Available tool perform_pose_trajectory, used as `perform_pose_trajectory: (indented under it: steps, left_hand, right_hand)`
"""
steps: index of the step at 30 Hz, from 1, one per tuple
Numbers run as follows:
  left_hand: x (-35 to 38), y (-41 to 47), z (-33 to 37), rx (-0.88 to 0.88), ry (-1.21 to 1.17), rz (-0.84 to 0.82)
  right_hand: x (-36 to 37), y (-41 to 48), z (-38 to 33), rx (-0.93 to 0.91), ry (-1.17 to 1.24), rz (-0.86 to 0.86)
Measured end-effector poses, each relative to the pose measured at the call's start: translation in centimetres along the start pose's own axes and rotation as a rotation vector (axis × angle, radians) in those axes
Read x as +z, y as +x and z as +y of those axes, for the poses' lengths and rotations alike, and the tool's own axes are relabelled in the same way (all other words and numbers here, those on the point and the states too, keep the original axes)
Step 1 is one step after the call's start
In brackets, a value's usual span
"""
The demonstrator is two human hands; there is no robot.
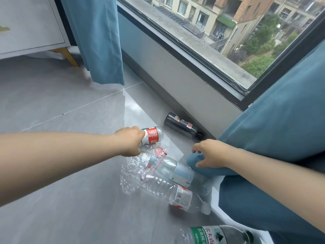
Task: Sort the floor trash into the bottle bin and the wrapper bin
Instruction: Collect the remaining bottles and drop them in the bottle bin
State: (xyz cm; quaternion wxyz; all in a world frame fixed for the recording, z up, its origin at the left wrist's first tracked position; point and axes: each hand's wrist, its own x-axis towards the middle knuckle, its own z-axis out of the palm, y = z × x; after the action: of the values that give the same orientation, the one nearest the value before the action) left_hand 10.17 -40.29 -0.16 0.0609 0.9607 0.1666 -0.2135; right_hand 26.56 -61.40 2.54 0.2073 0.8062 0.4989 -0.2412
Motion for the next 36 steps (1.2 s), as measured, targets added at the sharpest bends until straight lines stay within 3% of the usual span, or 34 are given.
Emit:
perform_pose_trajectory:
  steps: [7,14,20,31,36]
  left_hand:
    - [0.5,0.3,0.7,0.045,0.003,-0.015]
    - [2.1,0.1,0.8,0.087,0.020,-0.047]
    - [3.8,-0.5,0.6,0.076,-0.005,-0.127]
    - [5.6,0.6,1.0,-0.138,-0.230,-0.167]
    - [5.5,2.2,0.8,-0.147,-0.275,-0.159]
  right_hand:
    - [1.1,-0.2,3.0,0.118,-0.131,-0.074]
    - [2.1,0.1,-1.4,-0.134,0.073,-0.016]
    - [3.4,1.2,-4.3,-0.165,0.140,-0.044]
    - [5.6,3.2,-4.6,-0.040,0.187,-0.070]
    - [5.3,4.7,-1.6,0.156,0.274,-0.001]
